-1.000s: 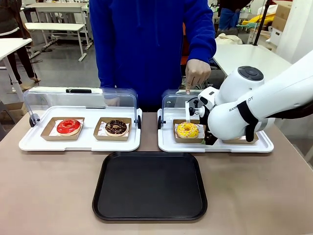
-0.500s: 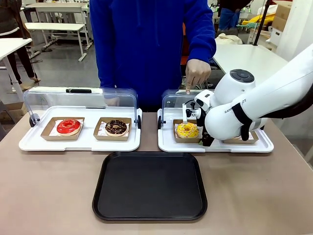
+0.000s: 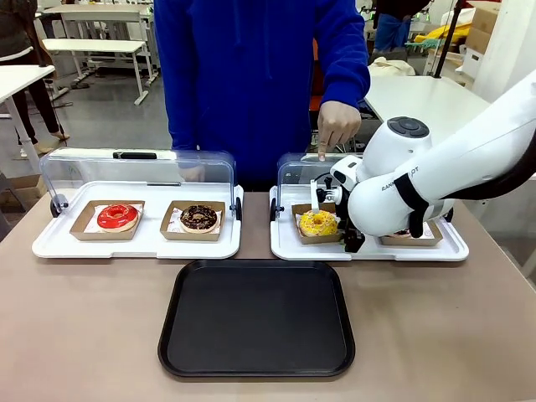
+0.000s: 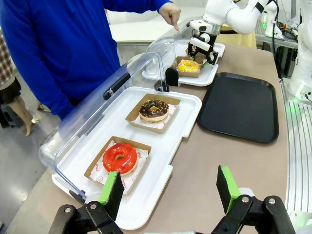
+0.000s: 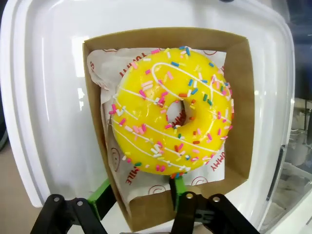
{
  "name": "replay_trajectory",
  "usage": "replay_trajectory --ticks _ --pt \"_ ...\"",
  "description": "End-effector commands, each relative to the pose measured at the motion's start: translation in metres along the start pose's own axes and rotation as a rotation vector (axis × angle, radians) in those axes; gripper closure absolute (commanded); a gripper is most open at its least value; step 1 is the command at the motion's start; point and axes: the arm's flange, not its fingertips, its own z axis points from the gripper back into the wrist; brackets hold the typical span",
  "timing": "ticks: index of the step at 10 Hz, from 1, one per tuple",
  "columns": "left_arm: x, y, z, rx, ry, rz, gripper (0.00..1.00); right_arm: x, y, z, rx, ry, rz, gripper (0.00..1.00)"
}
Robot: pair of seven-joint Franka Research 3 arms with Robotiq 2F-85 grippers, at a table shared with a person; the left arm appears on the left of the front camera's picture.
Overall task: Move the third donut from the left to the tray.
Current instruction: Pick up the Paper togo box containing the Donut indicated by the person and place it on the Handle tray.
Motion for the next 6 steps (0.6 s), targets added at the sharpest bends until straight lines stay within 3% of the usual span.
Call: replay_trajectory --ticks 1,3,6 --pt "0.0005 -0.0001 -0.0006 0.006 -0.022 -0.016 0.0 0.0049 -0.0044 -0.0005 0.009 0.037 -0.016 0.85" --pt "0.0005 -0.0001 -0.0006 0.006 -0.022 -0.016 0.0 0.0056 -0.0049 0.0018 0.016 0.041 -0.01 1.0" --pt "0.0005 -0.0001 -0.0006 0.006 -0.022 -0.016 0.0 0.0067 -0.0057 0.0053 0.031 0.045 -0.002 1.0"
